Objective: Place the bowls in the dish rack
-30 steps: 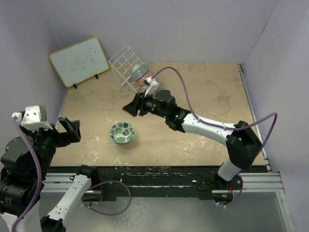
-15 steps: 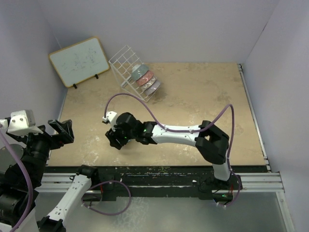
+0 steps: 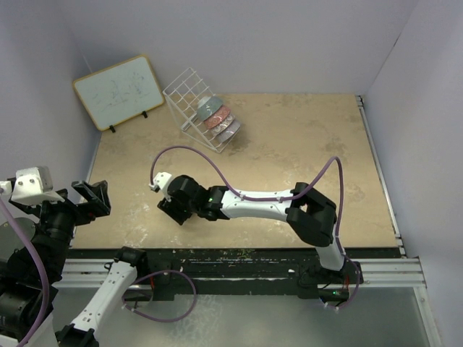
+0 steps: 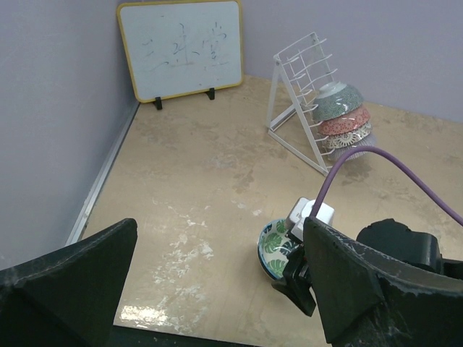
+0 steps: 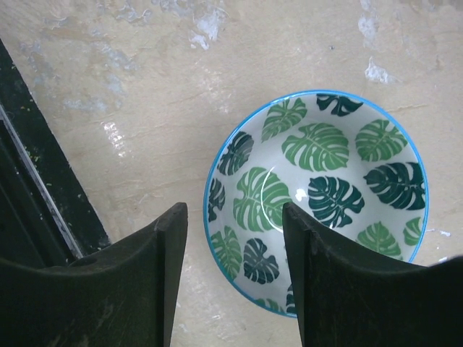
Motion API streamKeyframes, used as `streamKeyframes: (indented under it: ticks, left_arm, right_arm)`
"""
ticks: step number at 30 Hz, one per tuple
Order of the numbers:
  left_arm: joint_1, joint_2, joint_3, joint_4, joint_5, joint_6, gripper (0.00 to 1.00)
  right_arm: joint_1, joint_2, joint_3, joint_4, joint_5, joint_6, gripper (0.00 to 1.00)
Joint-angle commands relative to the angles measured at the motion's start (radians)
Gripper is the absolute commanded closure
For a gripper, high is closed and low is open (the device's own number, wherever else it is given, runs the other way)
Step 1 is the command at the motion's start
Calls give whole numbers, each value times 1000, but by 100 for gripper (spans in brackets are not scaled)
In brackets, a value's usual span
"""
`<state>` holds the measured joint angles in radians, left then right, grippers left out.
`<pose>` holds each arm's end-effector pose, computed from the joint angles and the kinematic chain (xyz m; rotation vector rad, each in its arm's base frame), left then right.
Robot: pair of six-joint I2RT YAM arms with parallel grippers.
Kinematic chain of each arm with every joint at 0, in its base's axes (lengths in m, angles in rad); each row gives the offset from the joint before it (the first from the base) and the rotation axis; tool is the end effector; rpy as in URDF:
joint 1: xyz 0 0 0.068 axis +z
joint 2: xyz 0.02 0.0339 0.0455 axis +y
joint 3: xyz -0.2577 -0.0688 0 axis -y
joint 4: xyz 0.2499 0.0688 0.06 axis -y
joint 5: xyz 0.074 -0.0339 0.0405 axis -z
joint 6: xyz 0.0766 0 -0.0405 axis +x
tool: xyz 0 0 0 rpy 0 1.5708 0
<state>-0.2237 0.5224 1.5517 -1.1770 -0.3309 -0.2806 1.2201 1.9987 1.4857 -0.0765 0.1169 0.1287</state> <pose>0.0240 0.0201 0.4656 -0.2919 1.6862 -0.0905 0.1798 0.4654 0.1942 -1.0968 1.9405 0.6414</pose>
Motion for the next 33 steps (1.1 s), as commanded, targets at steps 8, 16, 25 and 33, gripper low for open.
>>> streamKeyframes:
  ticks: [8, 16, 25, 33]
  left_arm:
    - [1, -12, -18, 17, -17, -18, 1]
    - [1, -13, -18, 19, -16, -19, 1]
    - [0, -11, -18, 22, -17, -17, 1]
    - [0, -9, -18, 26, -19, -13, 1]
  right_arm:
    - [1, 22, 55, -37, -37, -62, 49]
    - [1, 6, 50, -27, -30, -60, 67]
    - [1, -26, 43, -8, -18, -28, 91]
    - [0, -107, 33, 21, -11, 3, 100]
